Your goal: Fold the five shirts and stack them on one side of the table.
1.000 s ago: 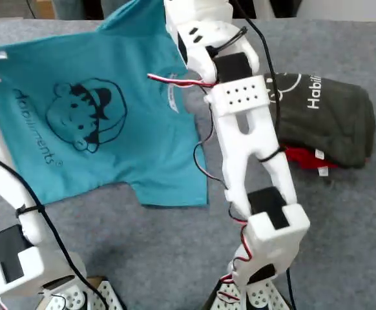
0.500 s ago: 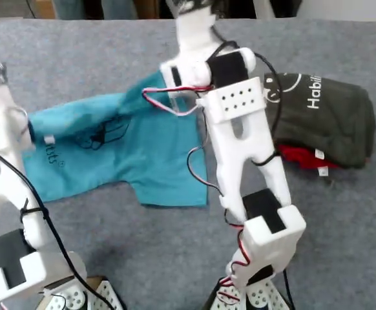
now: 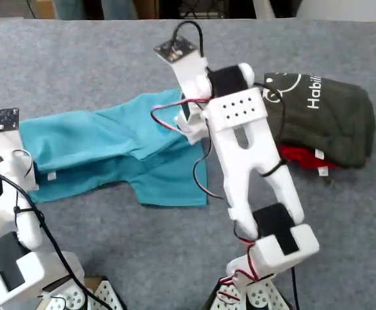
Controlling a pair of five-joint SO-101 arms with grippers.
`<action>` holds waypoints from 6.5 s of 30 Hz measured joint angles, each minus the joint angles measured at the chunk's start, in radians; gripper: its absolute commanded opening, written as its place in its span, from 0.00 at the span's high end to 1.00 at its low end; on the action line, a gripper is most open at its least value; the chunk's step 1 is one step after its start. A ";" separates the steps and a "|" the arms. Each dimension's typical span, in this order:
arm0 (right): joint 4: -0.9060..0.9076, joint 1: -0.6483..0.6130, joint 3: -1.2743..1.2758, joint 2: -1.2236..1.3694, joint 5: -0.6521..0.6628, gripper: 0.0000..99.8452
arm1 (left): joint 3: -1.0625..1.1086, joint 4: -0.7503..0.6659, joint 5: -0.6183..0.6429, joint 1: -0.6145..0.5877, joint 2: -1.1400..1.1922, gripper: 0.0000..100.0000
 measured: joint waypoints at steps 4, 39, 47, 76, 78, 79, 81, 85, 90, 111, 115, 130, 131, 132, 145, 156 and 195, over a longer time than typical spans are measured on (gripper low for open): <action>-0.107 0.002 0.189 -0.063 0.000 0.99 | 0.000 0.052 -0.097 -0.029 -0.011 0.97; -0.319 -0.074 0.623 -0.117 0.006 0.99 | 0.005 0.068 -0.261 -0.107 -0.017 0.97; -0.327 -0.087 0.657 -0.117 0.003 0.99 | 0.005 0.068 -0.261 -0.110 -0.017 0.97; -0.043 -0.037 0.354 -0.120 0.245 0.99 | -0.141 0.284 -0.261 -0.141 -0.028 0.79; -0.029 -0.035 0.276 -0.120 0.245 0.95 | -0.193 0.321 -0.261 -0.166 -0.028 0.79; -0.026 -0.035 0.245 -0.120 0.245 0.95 | -0.221 0.334 -0.261 -0.180 -0.028 0.79; -0.025 -0.037 0.176 -0.110 0.245 0.97 | -0.282 0.356 -0.261 -0.221 -0.028 0.81; -0.066 -0.037 0.021 0.025 0.183 0.98 | -0.450 0.428 -0.238 -0.276 -0.028 0.98; -0.097 -0.037 -0.258 0.328 0.051 0.98 | -0.585 0.480 -0.006 -0.137 -0.028 0.97; 0.003 0.127 -1.438 1.336 -0.012 0.98 | -0.519 0.000 0.451 0.006 0.445 0.97; 0.032 0.129 -1.456 1.338 0.017 0.98 | -0.546 0.020 0.451 -0.026 0.446 0.97; 0.110 0.120 -1.455 0.997 0.025 0.98 | -0.753 0.379 0.440 0.051 0.236 0.97; 0.110 0.118 -1.455 0.976 0.025 0.98 | -0.736 0.381 0.416 0.051 0.233 0.97; 0.110 0.118 -1.455 0.956 0.025 0.98 | -0.713 0.381 0.385 0.051 0.232 0.97; 0.114 0.109 -1.330 0.859 0.025 0.98 | -0.167 -0.098 0.308 0.029 0.210 0.97; 0.114 0.037 -1.071 0.483 0.025 0.98 | -0.146 0.040 0.302 -0.153 0.110 0.97; 0.104 -0.311 0.674 -0.549 0.523 0.78 | 0.351 -0.244 0.273 -0.170 -0.292 0.97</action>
